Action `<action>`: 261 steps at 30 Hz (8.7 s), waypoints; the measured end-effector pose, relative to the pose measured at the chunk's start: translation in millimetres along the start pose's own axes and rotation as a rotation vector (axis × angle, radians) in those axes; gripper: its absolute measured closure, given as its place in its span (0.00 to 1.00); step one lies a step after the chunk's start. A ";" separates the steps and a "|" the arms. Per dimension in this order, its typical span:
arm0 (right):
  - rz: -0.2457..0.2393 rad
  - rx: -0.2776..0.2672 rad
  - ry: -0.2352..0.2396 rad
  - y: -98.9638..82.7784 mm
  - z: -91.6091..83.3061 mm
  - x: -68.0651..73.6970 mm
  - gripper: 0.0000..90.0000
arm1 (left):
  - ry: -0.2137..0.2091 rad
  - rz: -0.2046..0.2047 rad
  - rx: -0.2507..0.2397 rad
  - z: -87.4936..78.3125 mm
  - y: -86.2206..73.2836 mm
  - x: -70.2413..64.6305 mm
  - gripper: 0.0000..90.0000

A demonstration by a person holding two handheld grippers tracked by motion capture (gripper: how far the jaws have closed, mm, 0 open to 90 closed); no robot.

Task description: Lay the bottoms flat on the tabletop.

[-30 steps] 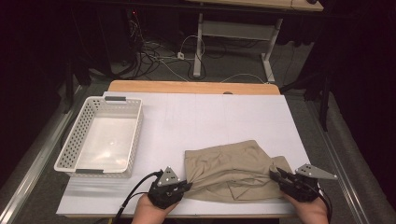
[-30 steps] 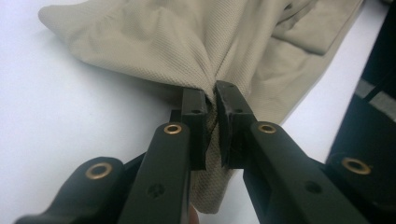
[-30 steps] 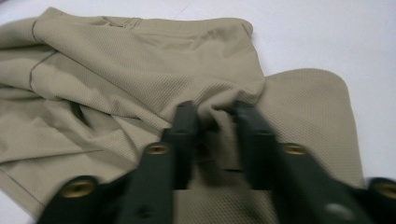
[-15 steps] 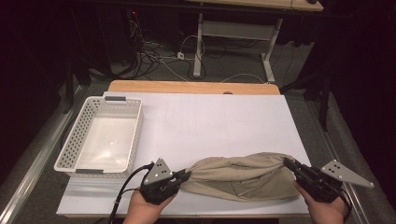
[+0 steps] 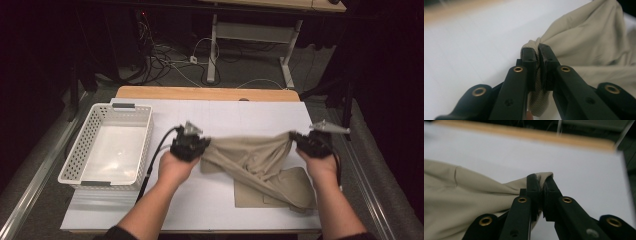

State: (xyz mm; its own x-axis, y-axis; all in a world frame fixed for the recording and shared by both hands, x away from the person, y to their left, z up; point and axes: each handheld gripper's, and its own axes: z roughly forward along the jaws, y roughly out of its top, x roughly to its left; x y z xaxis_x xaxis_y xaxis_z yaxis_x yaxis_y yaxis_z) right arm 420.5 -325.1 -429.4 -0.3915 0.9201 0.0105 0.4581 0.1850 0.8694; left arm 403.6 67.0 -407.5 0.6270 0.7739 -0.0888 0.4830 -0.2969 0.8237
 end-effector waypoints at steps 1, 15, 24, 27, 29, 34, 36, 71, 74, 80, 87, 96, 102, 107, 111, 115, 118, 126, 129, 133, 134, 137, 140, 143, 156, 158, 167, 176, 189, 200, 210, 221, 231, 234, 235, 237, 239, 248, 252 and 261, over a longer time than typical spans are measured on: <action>-0.008 -0.046 -0.007 18.5 -6.1 -0.5 0.96 | 0.025 -0.002 -0.035 -3.8 16.7 2.4 0.91; 0.073 -0.075 -0.043 0.4 -27.4 -7.8 0.53 | -0.058 0.046 -0.037 -8.5 -25.3 -12.4 0.25; 0.037 -0.001 0.039 -71.4 -53.4 21.5 0.50 | -0.089 -0.017 -0.052 -59.8 -129.4 -21.5 0.18; 0.021 0.018 0.051 -89.3 -62.1 34.2 0.50 | -0.076 -0.017 0.009 -68.1 -155.9 -22.7 0.06; 0.015 0.015 0.061 -98.3 -68.9 43.0 0.50 | -0.072 -0.017 0.035 -71.2 -167.3 -23.3 0.00; -0.025 -0.004 0.103 -113.3 -87.8 62.7 0.55 | -0.095 -0.007 -0.005 -73.3 -173.4 -28.5 0.00; -0.046 0.004 0.128 -116.4 -91.7 69.9 0.60 | -0.117 0.006 -0.029 -70.8 -174.0 -30.5 0.00; -0.319 0.067 0.367 -105.7 -68.8 169.3 0.99 | -0.148 0.028 0.003 -50.8 -176.9 -32.8 0.00; -0.356 0.061 0.444 -103.9 -67.1 201.1 0.99 | -0.149 0.028 0.001 -51.0 -177.1 -32.7 0.00; -0.415 0.035 0.553 -99.2 -67.5 246.9 0.92 | -0.151 0.028 -0.005 -51.9 -177.5 -32.4 0.00; -0.336 -0.006 0.486 -94.3 -75.5 218.4 0.76 | -0.145 0.079 0.044 -49.0 -175.6 -39.0 0.04; -0.221 -0.034 0.336 -104.5 -79.8 162.5 0.66 | -0.200 0.171 0.061 -44.1 -168.3 -60.0 0.33; -0.145 -0.030 0.271 -115.4 -82.1 138.7 0.44 | -0.274 0.226 0.083 -34.5 -158.1 -87.6 0.42; -0.096 -0.030 0.227 -122.3 -86.4 123.6 0.17 | -0.318 0.242 0.120 -20.8 -153.6 -104.7 0.45; -0.069 -0.034 0.215 -129.8 -90.1 112.5 0.07 | -0.333 0.252 0.190 -10.9 -151.3 -116.5 0.45; -0.023 -0.054 0.209 -132.9 -92.2 104.7 0.00 | -0.294 0.314 0.222 -7.5 -154.6 -124.1 0.58; -0.021 -0.069 0.211 -132.6 -93.6 105.3 0.00 | -0.294 0.334 0.219 -8.8 -154.8 -121.8 0.86; -0.052 -0.059 0.241 -128.7 -86.9 113.1 0.00 | -0.274 0.267 0.154 -44.1 -155.8 -94.6 0.92; -0.059 -0.057 0.260 -124.8 -79.3 116.7 0.00 | -0.237 0.243 0.138 -61.3 -161.3 -81.2 0.92; -0.080 -0.052 0.297 -117.8 -66.2 125.5 0.00 | -0.193 0.201 0.130 -85.4 -174.1 -66.8 0.92; -0.082 -0.048 0.303 -116.5 -63.8 127.4 0.00 | -0.183 0.190 0.128 -90.9 -177.4 -64.1 0.92; -0.095 -0.045 0.329 -110.9 -53.3 134.1 0.00 | -0.152 0.160 0.127 -107.3 -187.2 -55.6 0.92; -0.111 -0.042 0.351 -106.4 -45.3 140.8 0.00 | -0.123 0.121 0.124 -119.5 -197.1 -45.1 0.91; -0.124 -0.038 0.365 -103.0 -39.8 146.2 0.00 | -0.106 0.073 0.107 -123.2 -201.0 -35.9 0.91; -0.114 -0.025 0.317 -113.3 -52.4 135.9 0.00 | -0.179 0.199 0.113 -57.7 -169.0 -94.6 0.39; -0.103 -0.027 0.304 -116.5 -58.5 133.7 0.00 | -0.172 0.206 0.199 -36.6 -165.8 -98.7 0.39; -0.068 -0.015 0.272 -140.1 -92.1 126.2 0.00 | -0.244 0.203 0.189 -33.5 -174.7 -114.2 0.92; -0.070 -0.051 0.250 -150.6 -126.3 136.5 0.01 | -0.514 0.300 0.261 -50.5 -205.7 -178.4 0.92; -0.074 -0.033 0.239 -150.9 -118.2 136.5 0.01 | -0.375 0.275 0.119 -58.4 -193.2 -157.8 0.53; -0.093 -0.027 0.261 -149.3 -112.8 146.9 0.01 | -0.196 0.232 0.135 -32.9 -184.7 -138.4 0.93; -0.100 -0.020 0.257 -151.1 -114.1 146.5 0.01 | -0.335 0.282 0.116 -51.4 -182.7 -147.1 0.74; -0.109 0.002 0.279 -151.5 -105.7 145.5 0.02 | -0.049 0.100 0.189 -46.0 -179.5 -64.7 0.59; -0.099 0.018 0.284 -150.9 -98.9 147.8 0.04 | -0.105 0.136 0.177 -50.9 -183.8 -66.6 0.96; -0.114 0.014 0.287 -149.6 -99.9 149.8 0.05 | -0.091 0.136 0.184 -56.9 -185.7 -64.3 0.96; -0.118 0.011 0.291 -149.3 -100.0 150.6 0.05 | -0.088 0.129 0.179 -59.8 -187.0 -63.5 0.96; -0.120 0.009 0.300 -148.4 -99.0 152.0 0.05 | -0.075 0.117 0.173 -66.3 -190.4 -61.9 0.96; -0.115 0.004 0.312 -145.8 -96.3 153.5 0.05 | -0.065 0.109 0.172 -73.5 -194.9 -60.4 0.96; -0.147 0.010 0.373 -131.0 -69.1 167.2 0.06 | -0.033 0.073 0.171 -110.8 -214.8 -59.0 0.96; -0.165 0.015 0.396 -127.3 -61.1 174.0 0.06 | -0.021 0.040 0.189 -134.5 -231.1 -54.8 0.96; -0.177 0.009 0.405 -125.8 -61.6 177.1 0.07 | 0.012 0.033 0.160 -140.3 -232.5 -58.6 0.77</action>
State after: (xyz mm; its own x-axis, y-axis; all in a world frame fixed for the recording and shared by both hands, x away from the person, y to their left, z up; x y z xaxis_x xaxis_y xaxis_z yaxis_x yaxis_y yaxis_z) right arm 244.3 -206.6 -506.5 -0.7449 0.6647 0.0564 0.3623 0.3321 0.8709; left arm 168.8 169.2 -515.3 0.6373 0.7686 -0.0558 0.5543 -0.4068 0.7261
